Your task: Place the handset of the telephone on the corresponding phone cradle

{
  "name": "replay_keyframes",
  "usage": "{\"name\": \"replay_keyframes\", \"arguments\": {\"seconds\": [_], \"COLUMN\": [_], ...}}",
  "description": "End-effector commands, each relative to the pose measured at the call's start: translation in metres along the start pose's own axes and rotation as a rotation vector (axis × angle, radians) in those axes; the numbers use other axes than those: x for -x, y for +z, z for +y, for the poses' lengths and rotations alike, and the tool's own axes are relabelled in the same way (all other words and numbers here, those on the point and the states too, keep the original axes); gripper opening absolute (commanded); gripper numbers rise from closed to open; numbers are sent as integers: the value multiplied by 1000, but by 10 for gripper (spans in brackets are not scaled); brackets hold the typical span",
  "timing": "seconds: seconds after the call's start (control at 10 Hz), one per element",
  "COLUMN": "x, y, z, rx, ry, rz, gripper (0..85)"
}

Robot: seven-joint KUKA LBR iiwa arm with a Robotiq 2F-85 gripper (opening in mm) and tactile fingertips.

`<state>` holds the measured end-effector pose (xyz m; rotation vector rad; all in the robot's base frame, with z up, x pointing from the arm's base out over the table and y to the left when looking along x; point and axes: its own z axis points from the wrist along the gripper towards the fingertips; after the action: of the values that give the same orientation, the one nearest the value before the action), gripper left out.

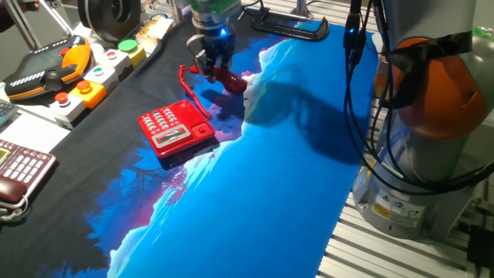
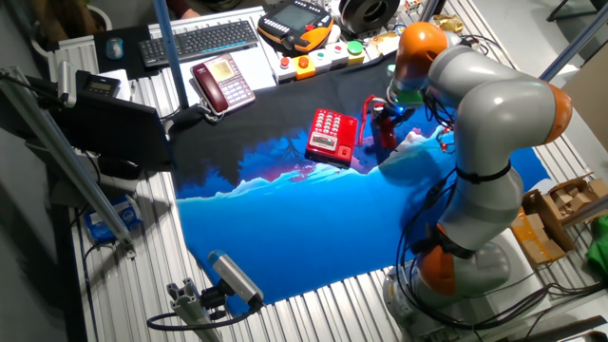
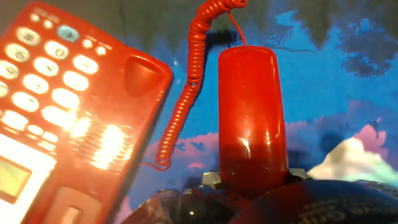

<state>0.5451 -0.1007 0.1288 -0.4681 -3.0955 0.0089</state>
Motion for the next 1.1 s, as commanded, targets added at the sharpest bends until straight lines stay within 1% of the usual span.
{"name": "replay_keyframes", "arguments": {"seconds": [0.0,0.3,0.4,0.5,0.6,0.8,1.0], "x": [0,1,3,4,5,7,7], "y": [-1,0,2,2,2,2,4], "z": [2,11,12,12,14,22,24], "rx": [-7,-20,-2,3,4,0,2], "ry": [14,54,75,80,81,87,92], "rz": [1,5,9,9,6,3,6], "gripper": [7,7,7,7,7,7,7]}}
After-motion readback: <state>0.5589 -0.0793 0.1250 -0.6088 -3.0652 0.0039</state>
